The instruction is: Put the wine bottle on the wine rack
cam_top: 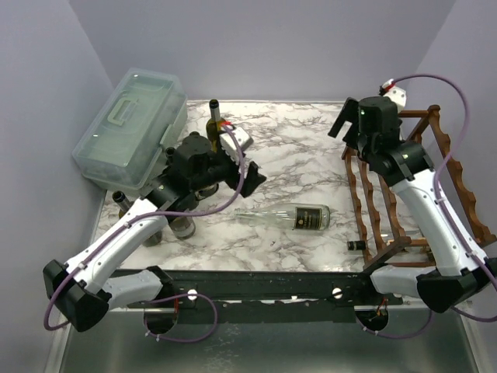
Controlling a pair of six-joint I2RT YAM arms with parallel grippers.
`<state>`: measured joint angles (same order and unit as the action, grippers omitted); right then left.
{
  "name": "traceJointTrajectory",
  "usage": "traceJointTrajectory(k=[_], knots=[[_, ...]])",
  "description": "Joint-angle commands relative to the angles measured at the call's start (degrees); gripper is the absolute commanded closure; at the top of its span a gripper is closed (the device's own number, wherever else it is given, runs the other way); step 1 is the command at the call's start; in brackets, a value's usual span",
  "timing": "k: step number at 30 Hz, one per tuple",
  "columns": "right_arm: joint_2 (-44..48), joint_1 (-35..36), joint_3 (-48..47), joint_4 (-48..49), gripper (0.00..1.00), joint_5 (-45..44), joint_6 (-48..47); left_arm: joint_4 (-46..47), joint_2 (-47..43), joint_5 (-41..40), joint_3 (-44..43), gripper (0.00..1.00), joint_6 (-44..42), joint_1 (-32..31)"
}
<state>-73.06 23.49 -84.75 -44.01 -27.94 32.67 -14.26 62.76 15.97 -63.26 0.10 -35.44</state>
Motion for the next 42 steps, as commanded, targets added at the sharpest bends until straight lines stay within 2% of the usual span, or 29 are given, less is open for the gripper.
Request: traceJointTrajectory(k=[1,4,11,15,20,33,42], knots=[[4.25,-0.65,-2.92,1.37,0.0,-6.36,-4.6,0.27,5.56,-1.77,1.6,0.05,-7.67,-7.89],[6.37,-0.87,-2.98,2.08,0.0,-7.99,-5.16,0.2,12.06,-3.04,1.05,0.06,-9.46,-12.1],[9.5,-0.91,-2.71,2.67,0.0,-12.05,-9.05,0.36,26.61,-4.33,-3.37,0.04,-11.41,-17.12],[12.52,-0.91,-0.12,4.29,0.0,-8.19,-10.9,0.73,31.26,-2.41,-5.73,0.02,-13.34,-19.14],[17.41,-0.9,2.55,7.93,0.0,-1.91,-13.45,2.03,36.01,-1.27,-7.31,0.01,-15.52,-21.31],[26.37,-0.9,4.26,8.47,0.0,0.99,-14.54,6.53,45.48,-3.02,-10.35,0.02,-16.77,-22.9],[28.92,-0.9,4.42,7.14,0.0,-0.73,-17.91,12.93,47.9,-8.69,-6.53,0.12,-18.95,-24.91]])
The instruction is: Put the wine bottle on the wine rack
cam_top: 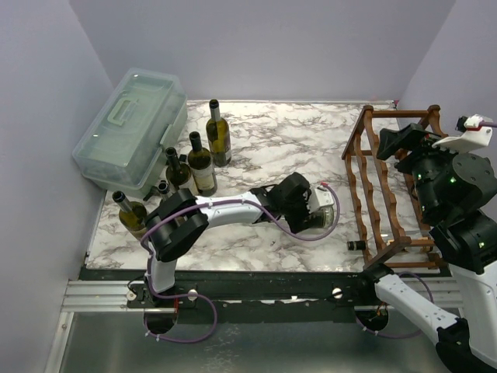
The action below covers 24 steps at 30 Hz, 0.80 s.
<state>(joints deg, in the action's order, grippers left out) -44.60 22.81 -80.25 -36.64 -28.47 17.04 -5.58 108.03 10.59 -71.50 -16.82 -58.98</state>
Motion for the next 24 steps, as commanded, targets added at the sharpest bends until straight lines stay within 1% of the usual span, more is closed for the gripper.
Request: traceJointTrajectory(k=[1,7,16,18,20,24], knots=[[0.71,-0.29,0.04,-0.27,0.0,0.11,-2.41,4.41,3.06,-3.67,1.72,0.11,-2.23,-1.61],[1.53,-0.23,0.61,-0.25,0.0,0.34,-2.69,4.44,4.46,-3.85,1.96,0.01,-2.47,-1.93],[1.71,-0.22,0.53,-0.71,0.0,0.26,-2.75,2.42,6.53,-4.16,0.97,0.02,-2.96,-1.9],[1.71,-0.22,0.62,-0.89,0.0,0.32,-2.71,2.67,6.95,-4.97,0.69,0.06,-2.96,-1.93],[1.77,-0.24,0.55,-0.98,0.0,0.34,-2.73,2.88,7.34,-5.8,0.24,0.13,-3.02,-1.92],[2.03,-0.22,0.19,-1.24,0.0,0.2,-2.88,5.3,6.86,-7.51,0.51,0.41,-2.79,-1.93]])
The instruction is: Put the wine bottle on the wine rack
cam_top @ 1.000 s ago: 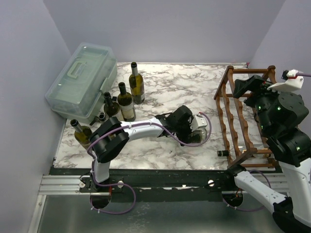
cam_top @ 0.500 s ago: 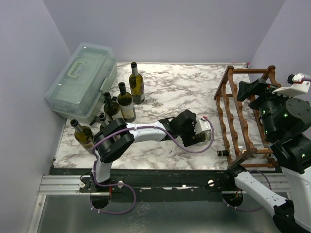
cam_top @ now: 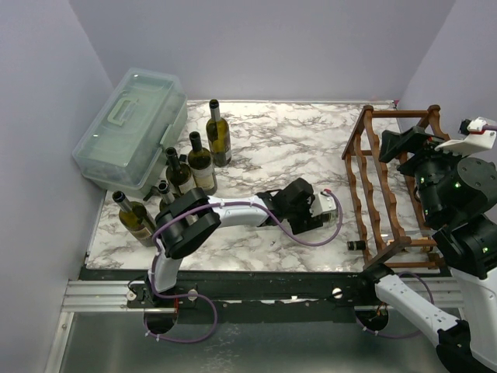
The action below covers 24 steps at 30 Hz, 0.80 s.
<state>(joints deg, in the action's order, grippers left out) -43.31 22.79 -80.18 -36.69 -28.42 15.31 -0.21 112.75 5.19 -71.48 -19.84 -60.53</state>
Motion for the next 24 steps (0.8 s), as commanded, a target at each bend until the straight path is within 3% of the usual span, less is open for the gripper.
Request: traceJointTrajectory(k=[1,6,13,24], knots=[[0.73,-0.21,0.03,-1.3,0.0,0.13,-1.29,1.66,1.85,-2.44,0.77,0.46,0.3,-0.33],[1.18,-0.2,0.15,-1.32,0.0,-0.22,-1.8,3.99,1.4,-0.82,-0.23,0.72,1.22,-0.38],[1.18,-0.24,1.51,-1.03,0.0,0.23,-1.96,5.19,1.66,2.47,-3.09,0.96,1.68,-1.36],[1.51,-0.21,1.4,-0.93,0.0,-0.08,-2.31,5.36,4.77,5.95,-9.42,1.0,0.5,-3.13]])
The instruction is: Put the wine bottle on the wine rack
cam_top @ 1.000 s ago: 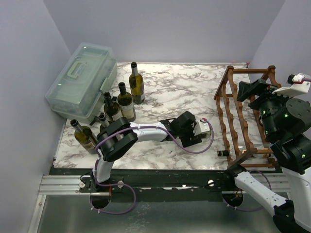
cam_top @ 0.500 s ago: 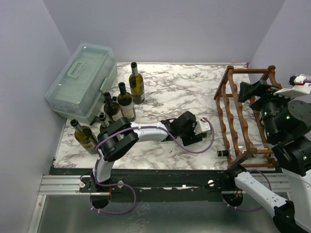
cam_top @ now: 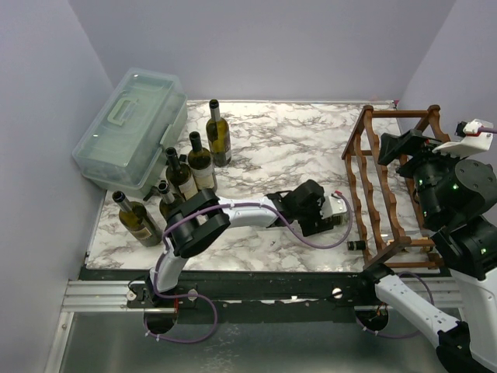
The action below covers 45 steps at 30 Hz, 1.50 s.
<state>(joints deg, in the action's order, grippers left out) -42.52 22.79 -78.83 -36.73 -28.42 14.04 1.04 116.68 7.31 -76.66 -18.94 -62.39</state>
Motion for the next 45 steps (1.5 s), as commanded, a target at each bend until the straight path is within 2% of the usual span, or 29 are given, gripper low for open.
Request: traceJointTrajectory(k=[1,38,45], knots=[[0.84,-0.23,0.03,-0.93,0.0,-0.13,-1.0,4.13,1.01,3.99,-4.65,1.0,-0.4,-1.45],[0.82,-0.2,1.14,-1.35,0.0,0.96,-0.26,2.85,6.86,5.24,-17.83,1.0,-3.93,-3.98],[0.6,-0.23,0.88,-1.35,0.0,1.27,-0.15,0.37,10.27,7.64,-22.22,1.0,-3.72,-4.34]])
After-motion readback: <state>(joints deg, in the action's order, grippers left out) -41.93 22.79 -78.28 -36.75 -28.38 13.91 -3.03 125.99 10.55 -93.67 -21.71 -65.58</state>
